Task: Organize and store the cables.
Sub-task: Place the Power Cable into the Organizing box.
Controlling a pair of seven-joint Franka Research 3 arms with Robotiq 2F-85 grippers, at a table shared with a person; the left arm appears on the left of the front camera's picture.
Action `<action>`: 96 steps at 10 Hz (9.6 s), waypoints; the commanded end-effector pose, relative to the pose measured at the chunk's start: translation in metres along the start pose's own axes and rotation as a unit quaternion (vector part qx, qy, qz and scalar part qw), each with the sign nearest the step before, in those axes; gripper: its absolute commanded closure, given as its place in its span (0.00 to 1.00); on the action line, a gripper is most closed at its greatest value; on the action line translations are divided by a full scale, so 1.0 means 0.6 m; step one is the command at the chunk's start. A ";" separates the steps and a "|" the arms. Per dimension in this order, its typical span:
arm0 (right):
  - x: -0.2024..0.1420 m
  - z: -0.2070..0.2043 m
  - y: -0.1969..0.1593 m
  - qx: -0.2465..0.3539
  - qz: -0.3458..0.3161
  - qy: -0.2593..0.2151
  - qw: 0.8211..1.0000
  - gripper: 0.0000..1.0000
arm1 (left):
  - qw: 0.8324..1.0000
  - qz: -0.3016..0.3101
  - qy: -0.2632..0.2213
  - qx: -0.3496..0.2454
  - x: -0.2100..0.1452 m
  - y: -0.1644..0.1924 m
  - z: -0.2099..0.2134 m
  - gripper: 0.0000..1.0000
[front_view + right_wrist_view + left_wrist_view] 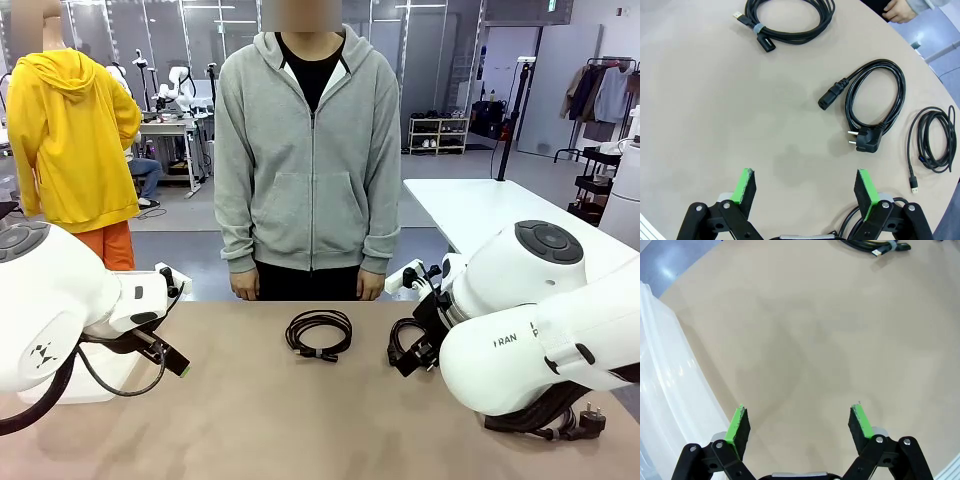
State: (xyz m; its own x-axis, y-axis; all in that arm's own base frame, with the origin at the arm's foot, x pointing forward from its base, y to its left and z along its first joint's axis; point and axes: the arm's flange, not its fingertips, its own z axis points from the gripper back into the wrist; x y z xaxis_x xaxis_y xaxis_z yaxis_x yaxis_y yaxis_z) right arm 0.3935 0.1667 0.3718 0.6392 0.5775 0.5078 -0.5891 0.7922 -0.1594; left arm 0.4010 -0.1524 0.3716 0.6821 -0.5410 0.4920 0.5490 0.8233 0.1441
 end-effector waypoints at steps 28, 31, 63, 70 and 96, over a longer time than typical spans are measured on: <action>-0.384 0.499 -0.369 0.087 -0.016 -0.204 0.975 0.00 | 0.980 0.003 -0.179 -0.090 -0.257 0.389 0.503 0.00; -0.388 0.499 -0.373 0.081 -0.011 -0.205 0.975 0.00 | 0.983 0.008 -0.156 -0.098 -0.249 0.390 0.509 0.00; -0.388 0.499 -0.373 0.081 -0.011 -0.205 0.975 0.00 | 0.983 0.008 -0.156 -0.098 -0.249 0.390 0.509 0.00; -0.277 0.338 -0.332 0.143 0.243 0.009 0.959 0.00 | 0.983 0.008 -0.156 -0.098 -0.249 0.390 0.509 0.00; -0.332 0.004 -0.136 0.202 0.282 0.162 0.924 0.00 | 0.983 0.008 -0.156 -0.098 -0.249 0.390 0.509 0.00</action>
State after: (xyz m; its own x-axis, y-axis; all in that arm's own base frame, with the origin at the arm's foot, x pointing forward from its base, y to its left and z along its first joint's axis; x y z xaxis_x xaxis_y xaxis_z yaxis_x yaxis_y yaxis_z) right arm 0.4056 -0.0245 0.3243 0.2599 0.9562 0.1343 -0.9652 0.2530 0.0661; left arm 0.2796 0.1732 0.5920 0.5281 -0.4266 0.7342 0.6434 0.7653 -0.0182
